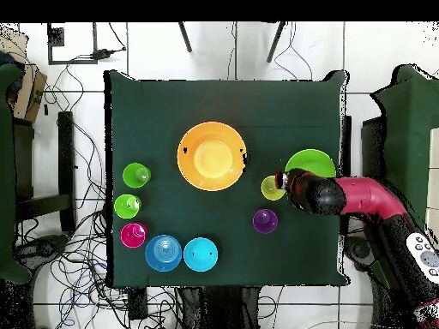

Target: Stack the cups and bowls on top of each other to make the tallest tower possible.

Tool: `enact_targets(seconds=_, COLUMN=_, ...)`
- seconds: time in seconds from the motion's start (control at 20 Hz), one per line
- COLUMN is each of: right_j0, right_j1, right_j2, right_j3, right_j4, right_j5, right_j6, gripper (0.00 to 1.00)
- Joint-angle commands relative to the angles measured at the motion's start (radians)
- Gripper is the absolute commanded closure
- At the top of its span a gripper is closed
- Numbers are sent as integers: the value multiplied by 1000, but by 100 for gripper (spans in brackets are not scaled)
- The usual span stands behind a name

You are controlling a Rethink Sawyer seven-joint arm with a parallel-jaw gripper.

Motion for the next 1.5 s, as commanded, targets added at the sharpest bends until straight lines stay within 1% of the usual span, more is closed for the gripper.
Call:
enact_targets(seconds=0.05, right_j0=44, right_j1=3, right_j2=-60, right_j3=-52, right_j4=-118, right_j5=-72, right_j6=-144, gripper=100)
enact_targets(seconds=0.3, right_j0=41, right_j1=-32, right_j2=-57, right_j3=-26, right_j4=-90, right_j5=-36, right_j6=-146, gripper=100)
enact_targets(seconds=0.5, right_j0=43, right_j1=-48, right_j2=-62, right_j3=-11, right_j4=-89, right_j5=-35, right_j6=-135, gripper=100)
enact_targets(seconds=0.65, right_j0=43, right_j1=-70, right_j2=-52, right_j3=-8, right_j4=-71, right_j5=-15, right_j6=-142, gripper=100)
enact_targets(seconds=0.85, right_j0=37, right_j1=-91, right_j2=-53, right_j3=18, right_j4=-72, right_j5=-23, right_j6=-136, gripper=100)
enact_targets(seconds=0.9, right_j0=39, right_j1=-92, right_j2=-51, right_j3=16, right_j4=-81, right_j5=-32, right_j6=-144, gripper=0)
enact_targets(seconds=1.05, right_j0=40, right_j1=-96, right_j2=-48, right_j3=23, right_j4=-88, right_j5=-52, right_j6=-135, gripper=0)
enact_targets(seconds=1.15, right_j0=40, right_j1=-87, right_j2=-48, right_j3=20, right_j4=-73, right_j5=-38, right_j6=-132, gripper=0)
enact_targets(seconds=1.5, right_j0=35, right_j1=-84, right_j2=-47, right_j3=13, right_j4=-67, right_j5=-27, right_j6=-142, gripper=0)
